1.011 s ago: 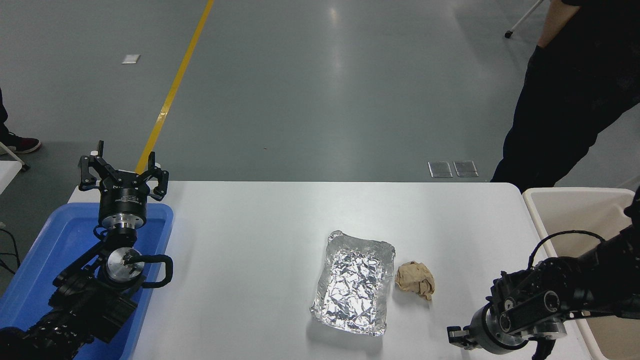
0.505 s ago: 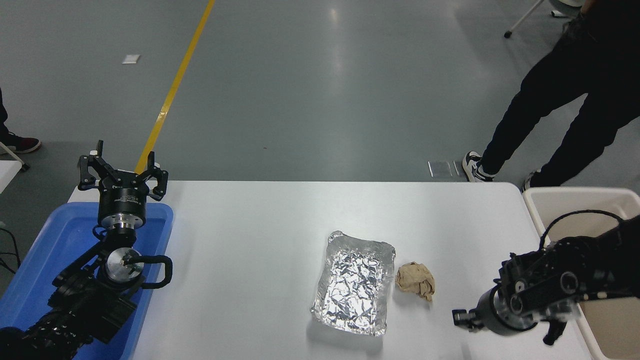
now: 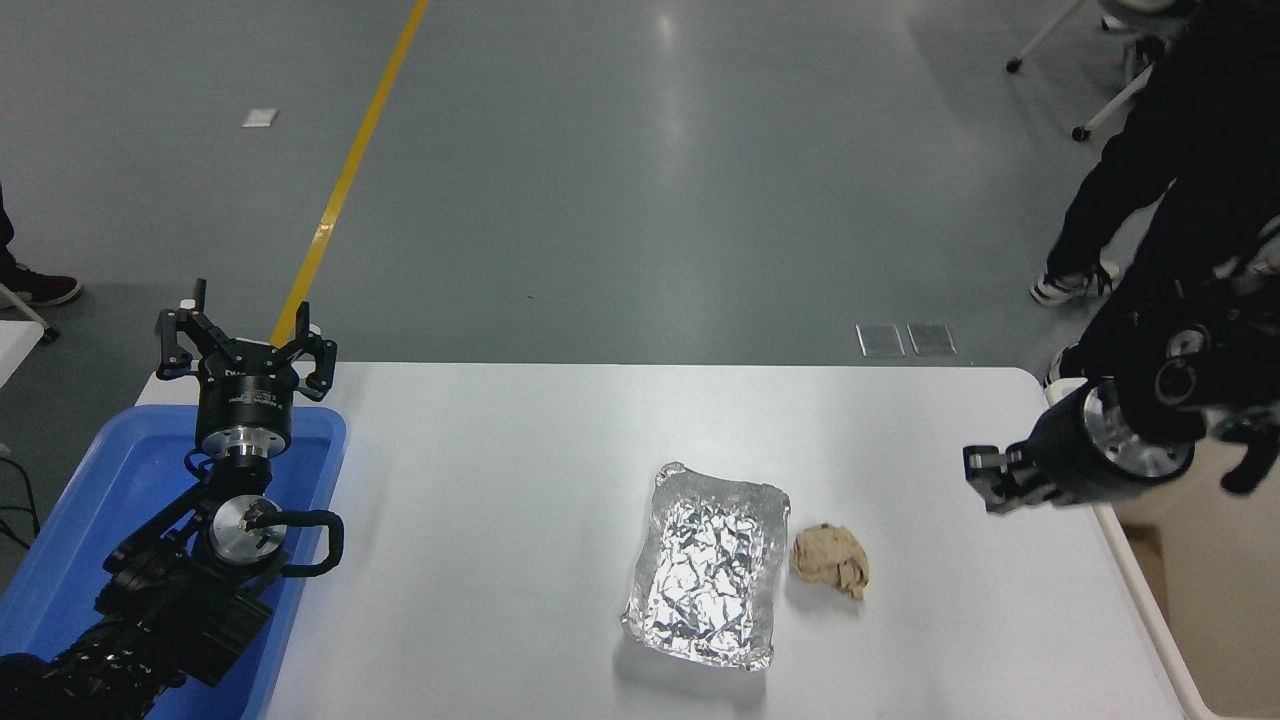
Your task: Pick up foil plate and place in dustbin
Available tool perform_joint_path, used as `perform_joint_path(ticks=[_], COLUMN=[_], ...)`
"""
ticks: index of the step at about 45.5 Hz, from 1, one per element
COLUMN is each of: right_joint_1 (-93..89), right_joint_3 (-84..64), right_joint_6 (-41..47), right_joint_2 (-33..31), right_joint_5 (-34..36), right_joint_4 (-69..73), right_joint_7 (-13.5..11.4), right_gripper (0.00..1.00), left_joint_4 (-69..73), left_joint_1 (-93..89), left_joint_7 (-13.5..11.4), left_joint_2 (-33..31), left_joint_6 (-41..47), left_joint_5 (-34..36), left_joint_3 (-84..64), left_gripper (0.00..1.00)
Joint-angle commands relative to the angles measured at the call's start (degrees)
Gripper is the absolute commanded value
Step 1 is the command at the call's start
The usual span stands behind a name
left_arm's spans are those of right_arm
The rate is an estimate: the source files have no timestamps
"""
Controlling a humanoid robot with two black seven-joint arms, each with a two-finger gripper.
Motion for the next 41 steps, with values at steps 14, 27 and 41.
perform_joint_path(ticks=[14,27,41], right_joint_1=[15.7,9.5,8.6], right_joint_3=[4.2,10.7,13.5], right_joint_6=[10.5,11.5,17.0], right_joint_2=[10.4,17.1,17.9], right_joint_5=[5.4,15.4,15.3], right_joint_4=[0.1,-7.1,-12.6], right_joint_7=[0.2,0.4,0.3], right_gripper=[1.0,1.0,1.0], left_joint_4=[0.0,0.0,0.0], left_joint_1=[0.0,0.0,-0.1], left_joint_7=[0.0,0.1,0.2], left_joint_2=[0.0,0.0,0.0], left_joint_6=[0.0,0.0,0.0], left_joint_5=[0.0,0.1,0.2], left_joint_3=[0.0,0.1,0.1], left_gripper=[0.99,0.99,0.99])
